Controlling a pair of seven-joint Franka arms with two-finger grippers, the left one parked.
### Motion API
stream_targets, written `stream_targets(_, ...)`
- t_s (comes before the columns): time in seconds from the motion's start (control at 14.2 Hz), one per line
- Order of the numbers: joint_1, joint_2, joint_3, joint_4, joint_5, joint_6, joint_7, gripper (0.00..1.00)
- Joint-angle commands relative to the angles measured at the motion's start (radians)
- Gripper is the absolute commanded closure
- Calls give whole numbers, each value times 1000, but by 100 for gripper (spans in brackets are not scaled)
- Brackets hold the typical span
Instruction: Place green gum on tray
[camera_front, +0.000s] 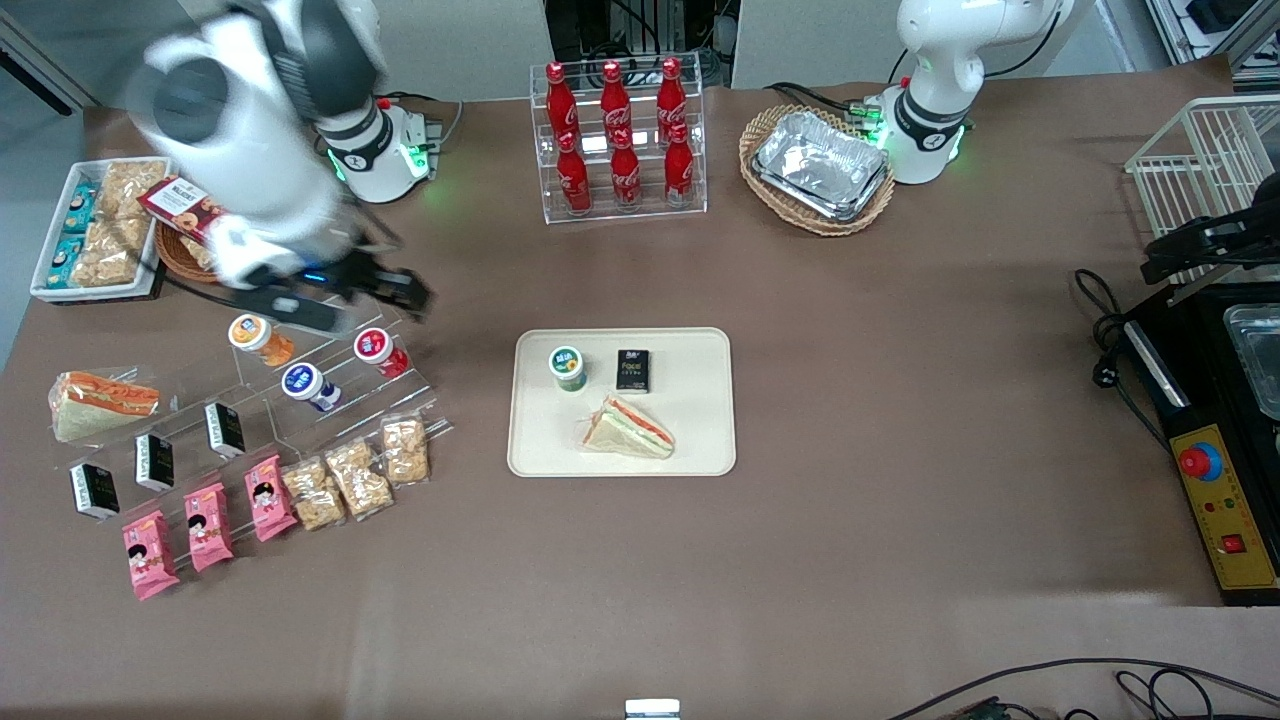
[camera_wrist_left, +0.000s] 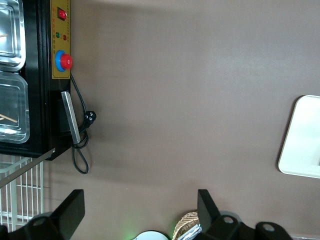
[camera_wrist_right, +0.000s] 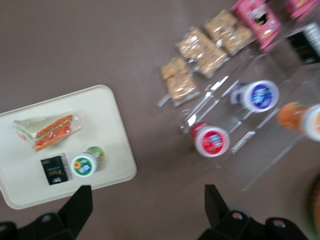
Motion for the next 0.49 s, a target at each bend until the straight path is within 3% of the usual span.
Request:
stream_targets(0.0, -11, -73, -157, 36, -10, -84, -224, 0)
stream_targets(0.14, -47, -59, -217, 104, -44, -133, -407, 0)
stream_targets(0.42, -243, -38, -215, 119, -50, -129, -631, 0)
